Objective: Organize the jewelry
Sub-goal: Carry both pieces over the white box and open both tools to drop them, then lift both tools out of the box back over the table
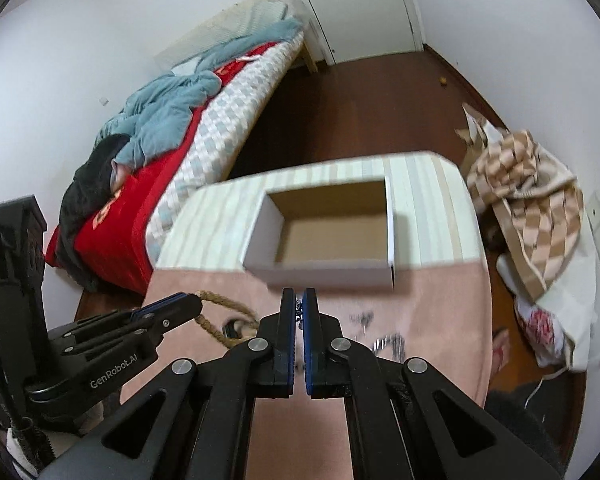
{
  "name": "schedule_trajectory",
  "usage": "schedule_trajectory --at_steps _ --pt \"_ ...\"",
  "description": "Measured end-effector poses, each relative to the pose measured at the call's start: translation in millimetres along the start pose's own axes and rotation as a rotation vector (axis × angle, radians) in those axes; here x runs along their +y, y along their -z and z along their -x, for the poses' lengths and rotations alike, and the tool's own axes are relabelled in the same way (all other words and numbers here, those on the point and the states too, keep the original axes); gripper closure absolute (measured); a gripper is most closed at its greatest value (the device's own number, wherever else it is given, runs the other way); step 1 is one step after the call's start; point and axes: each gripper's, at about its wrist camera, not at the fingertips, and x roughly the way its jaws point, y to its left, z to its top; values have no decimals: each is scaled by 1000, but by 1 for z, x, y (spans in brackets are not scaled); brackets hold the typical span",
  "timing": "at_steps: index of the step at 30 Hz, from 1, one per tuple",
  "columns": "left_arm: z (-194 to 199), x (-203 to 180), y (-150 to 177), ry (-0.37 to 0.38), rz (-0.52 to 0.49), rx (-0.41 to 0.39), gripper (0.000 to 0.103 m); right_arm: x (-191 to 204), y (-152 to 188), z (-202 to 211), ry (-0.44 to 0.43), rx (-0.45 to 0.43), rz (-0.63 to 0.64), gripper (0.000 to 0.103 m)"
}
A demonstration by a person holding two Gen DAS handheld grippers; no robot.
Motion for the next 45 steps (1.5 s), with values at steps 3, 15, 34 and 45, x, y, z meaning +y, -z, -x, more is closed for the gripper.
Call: schedule_trajectory --at_steps 3,15,34,45 --pt "-8 -2 -30 5 -12 -17 96 1 -27 -11 2 -6 13 100" --pt "-121 19 -103 34 0 125 96 -40 -97 -120 23 104 -52 100" --pt "-139 32 -104 -88 36 162 37 -73 -93 -164 85 253 -84 59" --pt "-108 43 -72 -280 -2 45 0 -42 -57 -151 391 198 96 4"
